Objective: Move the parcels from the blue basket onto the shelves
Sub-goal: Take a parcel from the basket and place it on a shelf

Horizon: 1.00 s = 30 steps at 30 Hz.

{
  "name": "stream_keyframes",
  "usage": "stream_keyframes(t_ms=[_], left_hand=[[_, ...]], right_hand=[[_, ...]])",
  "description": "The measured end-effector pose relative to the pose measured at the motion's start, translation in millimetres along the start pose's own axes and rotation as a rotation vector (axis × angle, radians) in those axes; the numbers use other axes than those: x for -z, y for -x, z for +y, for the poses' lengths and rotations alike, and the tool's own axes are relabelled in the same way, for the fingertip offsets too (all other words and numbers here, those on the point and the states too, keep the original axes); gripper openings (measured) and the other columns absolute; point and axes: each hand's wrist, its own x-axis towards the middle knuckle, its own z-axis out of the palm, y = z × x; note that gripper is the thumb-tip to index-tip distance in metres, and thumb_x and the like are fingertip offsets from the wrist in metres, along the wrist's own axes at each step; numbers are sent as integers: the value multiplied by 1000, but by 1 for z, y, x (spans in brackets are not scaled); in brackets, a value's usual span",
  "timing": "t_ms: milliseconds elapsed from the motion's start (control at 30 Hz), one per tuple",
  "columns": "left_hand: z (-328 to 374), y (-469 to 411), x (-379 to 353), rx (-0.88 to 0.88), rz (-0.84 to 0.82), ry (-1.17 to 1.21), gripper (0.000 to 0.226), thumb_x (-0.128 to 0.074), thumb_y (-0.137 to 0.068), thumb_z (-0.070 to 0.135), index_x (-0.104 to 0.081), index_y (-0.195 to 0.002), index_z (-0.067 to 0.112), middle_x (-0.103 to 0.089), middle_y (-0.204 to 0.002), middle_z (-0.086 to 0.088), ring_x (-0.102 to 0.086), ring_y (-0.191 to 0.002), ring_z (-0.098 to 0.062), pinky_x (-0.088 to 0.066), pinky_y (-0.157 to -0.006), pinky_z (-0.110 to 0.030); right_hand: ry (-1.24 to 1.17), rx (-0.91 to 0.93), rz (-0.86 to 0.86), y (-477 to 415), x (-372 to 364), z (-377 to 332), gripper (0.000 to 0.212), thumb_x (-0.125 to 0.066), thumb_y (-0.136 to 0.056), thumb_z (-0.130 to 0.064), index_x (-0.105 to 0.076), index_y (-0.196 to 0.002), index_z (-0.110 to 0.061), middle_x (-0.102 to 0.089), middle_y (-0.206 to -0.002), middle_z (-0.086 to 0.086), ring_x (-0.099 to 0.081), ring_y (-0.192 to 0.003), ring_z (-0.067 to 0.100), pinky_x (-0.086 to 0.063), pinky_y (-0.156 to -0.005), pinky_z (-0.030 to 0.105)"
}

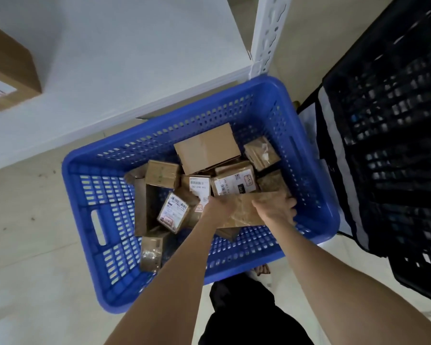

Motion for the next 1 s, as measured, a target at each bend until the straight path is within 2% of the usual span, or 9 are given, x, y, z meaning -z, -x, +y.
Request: stream_keyframes(t_ms=[100,167,367,467,533,667,800,867,1000], left_hand=[[-7,-3,16,10,75,189,84,-61,-62,61,-53,-130,12,-61,-120,-10,-61,-103,-25,-52,-90,-34],[-12,-2,35,3,179,301,100,-62,-45,69,-54,-129,15,-59,-119,-8,-61,-103,-25,-52,-92,-39],[23,119,140,-16,413,570,53,-67,-82,45,-57,-115,5,-63,-112,-14,-62,-93,-28,-49,-75,-31],[28,180,190,-52,493,610,51,-60,-87,45,-56,-115,2,-64,-109,-20,-63,-96,-33,-50,-73,-34],[28,221,221,-78,520,657,49,-61,-87,45,-57,-111,2,-64,-104,-19,-63,-96,-34,-54,-78,-36],[24,307,273,-152,556,696,23,-61,-90,34,-57,-82,13,-59,-85,-6,-58,-81,-25,-55,-82,-46],[17,382,304,-205,583,760,33,-59,-92,25,-57,-121,10,-62,-105,-7,-60,-99,-27,-53,-88,-48],[11,415,312,-228,567,812,24,-57,-93,19,-59,-115,12,-62,-95,-3,-59,-92,-23,-53,-87,-45],[-5,468,323,-248,577,860,20,-57,-92,19,-56,-111,13,-64,-104,-5,-59,-99,-22,-52,-80,-40]], right_hand=[[-113,39,2,11,4,-11,92,-69,-83,-47,-17,-150,-11,-23,-151,15,-33,-132,38,-40,-100,45],[-166,87,8,30,14,-25,94,-69,-83,-47,-16,-151,-9,-20,-153,16,-29,-135,39,-38,-103,44],[-457,202,11,125,74,-86,73,-63,-88,-47,-35,-146,-11,-33,-148,21,-36,-133,36,-38,-101,44],[-667,212,-21,182,111,-113,59,-67,-86,-42,-52,-130,-5,-55,-128,16,-54,-107,28,-39,-82,32],[-738,216,-59,219,137,-130,53,-69,-84,-40,-54,-122,-6,-58,-121,14,-52,-93,24,-38,-77,31],[-742,251,-178,292,180,-151,56,-65,-79,-47,-53,-124,-16,-54,-123,11,-53,-97,28,-42,-76,35],[-772,358,-336,356,215,-156,49,-63,-81,-42,-50,-124,-22,-57,-111,6,-54,-89,22,-42,-70,33],[-805,380,-451,384,232,-153,44,-65,-86,-31,-47,-124,-20,-55,-100,3,-53,-86,18,-42,-67,31],[-674,433,-560,428,258,-145,67,-72,-72,-29,-45,-133,-20,-51,-122,9,-48,-109,26,-42,-90,44]])
